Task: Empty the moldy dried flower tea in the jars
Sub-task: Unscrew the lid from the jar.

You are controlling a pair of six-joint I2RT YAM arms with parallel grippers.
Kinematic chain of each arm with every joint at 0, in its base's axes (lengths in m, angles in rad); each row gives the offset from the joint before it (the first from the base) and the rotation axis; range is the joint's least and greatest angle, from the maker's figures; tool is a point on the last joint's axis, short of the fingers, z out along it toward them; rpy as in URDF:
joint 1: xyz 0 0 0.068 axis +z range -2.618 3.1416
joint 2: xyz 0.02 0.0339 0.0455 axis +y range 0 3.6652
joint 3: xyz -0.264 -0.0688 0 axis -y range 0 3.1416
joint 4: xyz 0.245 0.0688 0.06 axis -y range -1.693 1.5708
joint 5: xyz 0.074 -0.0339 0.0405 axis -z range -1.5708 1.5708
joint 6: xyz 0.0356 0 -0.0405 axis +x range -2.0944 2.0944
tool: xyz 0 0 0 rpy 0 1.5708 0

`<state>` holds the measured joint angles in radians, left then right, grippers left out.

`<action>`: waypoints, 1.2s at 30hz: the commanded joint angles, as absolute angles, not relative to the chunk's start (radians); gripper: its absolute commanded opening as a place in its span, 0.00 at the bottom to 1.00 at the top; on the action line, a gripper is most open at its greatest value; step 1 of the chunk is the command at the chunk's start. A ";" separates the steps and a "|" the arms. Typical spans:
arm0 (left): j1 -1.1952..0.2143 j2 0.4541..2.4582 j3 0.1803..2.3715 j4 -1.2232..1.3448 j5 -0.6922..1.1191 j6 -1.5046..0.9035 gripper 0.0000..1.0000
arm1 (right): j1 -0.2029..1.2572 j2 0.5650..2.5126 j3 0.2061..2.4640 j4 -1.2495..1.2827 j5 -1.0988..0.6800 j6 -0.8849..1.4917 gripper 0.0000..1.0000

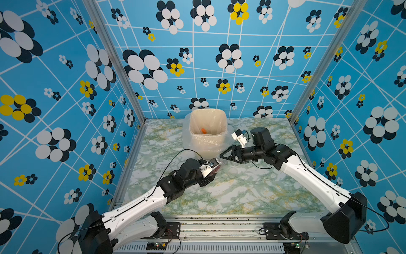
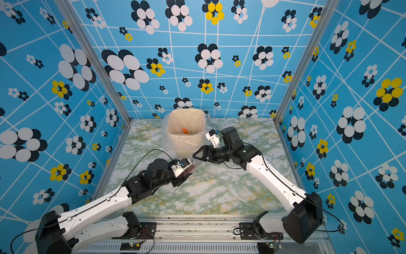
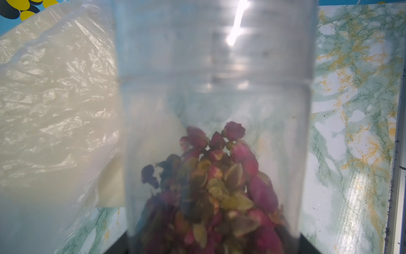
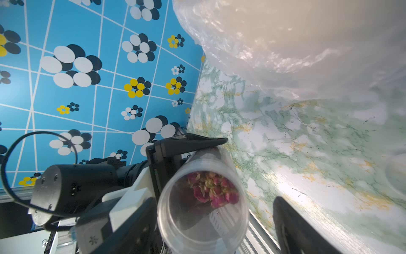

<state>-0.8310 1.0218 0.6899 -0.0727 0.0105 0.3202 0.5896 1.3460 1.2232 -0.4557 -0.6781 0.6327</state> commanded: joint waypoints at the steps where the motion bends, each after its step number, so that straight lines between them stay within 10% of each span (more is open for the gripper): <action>1: -0.845 1.034 0.734 -0.045 0.020 0.341 0.11 | 0.612 1.347 1.210 -0.394 -0.757 0.656 0.86; 24: -0.844 1.027 0.741 -0.048 0.036 0.306 0.09 | 0.621 1.365 1.196 -0.517 -0.754 0.525 0.61; 36: -0.710 1.025 0.757 -0.012 0.677 0.095 0.07 | 0.622 1.335 1.193 -0.586 -0.783 -0.025 0.34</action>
